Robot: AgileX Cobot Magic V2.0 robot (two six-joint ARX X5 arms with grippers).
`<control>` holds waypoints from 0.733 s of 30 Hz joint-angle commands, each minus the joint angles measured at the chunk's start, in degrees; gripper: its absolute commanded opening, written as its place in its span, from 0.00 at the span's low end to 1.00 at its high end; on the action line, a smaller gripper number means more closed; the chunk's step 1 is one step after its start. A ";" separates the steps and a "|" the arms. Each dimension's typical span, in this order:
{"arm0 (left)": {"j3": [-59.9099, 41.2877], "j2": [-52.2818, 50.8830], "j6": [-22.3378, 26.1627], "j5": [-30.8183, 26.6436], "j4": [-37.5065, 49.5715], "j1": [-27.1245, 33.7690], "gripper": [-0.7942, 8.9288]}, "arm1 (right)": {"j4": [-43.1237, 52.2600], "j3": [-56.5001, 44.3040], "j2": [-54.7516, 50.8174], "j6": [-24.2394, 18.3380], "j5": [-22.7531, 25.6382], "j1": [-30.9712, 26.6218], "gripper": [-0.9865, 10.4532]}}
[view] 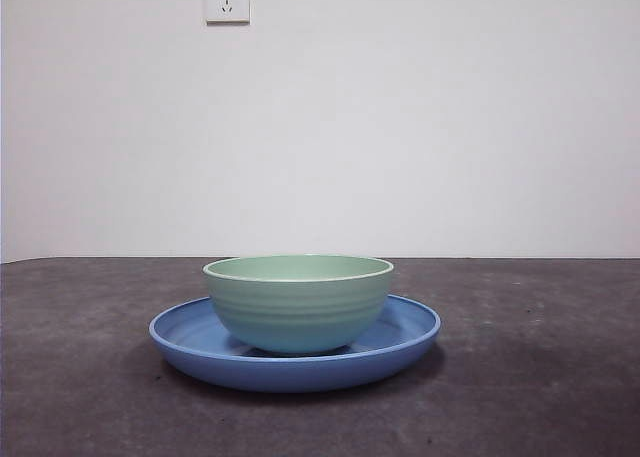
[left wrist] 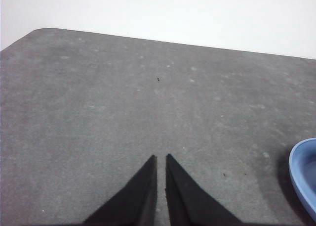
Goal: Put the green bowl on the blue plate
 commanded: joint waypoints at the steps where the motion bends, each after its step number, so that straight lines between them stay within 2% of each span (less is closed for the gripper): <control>1: -1.18 -0.09 0.04 -0.07 0.20 0.00 0.11 | 2.47 -3.32 -0.48 0.02 5.70 0.09 0.10; 6: -1.18 -0.07 0.04 -0.07 0.37 0.00 0.11 | 1.77 -4.28 -1.05 -0.04 14.56 2.05 0.10; 9: -1.18 -0.07 0.04 -0.07 0.55 0.02 0.11 | 0.90 -4.28 -1.53 0.04 18.05 3.85 0.10; 22: -1.18 -0.07 0.04 -0.07 0.85 0.02 0.11 | 0.70 -4.28 -1.53 1.46 17.88 5.16 0.10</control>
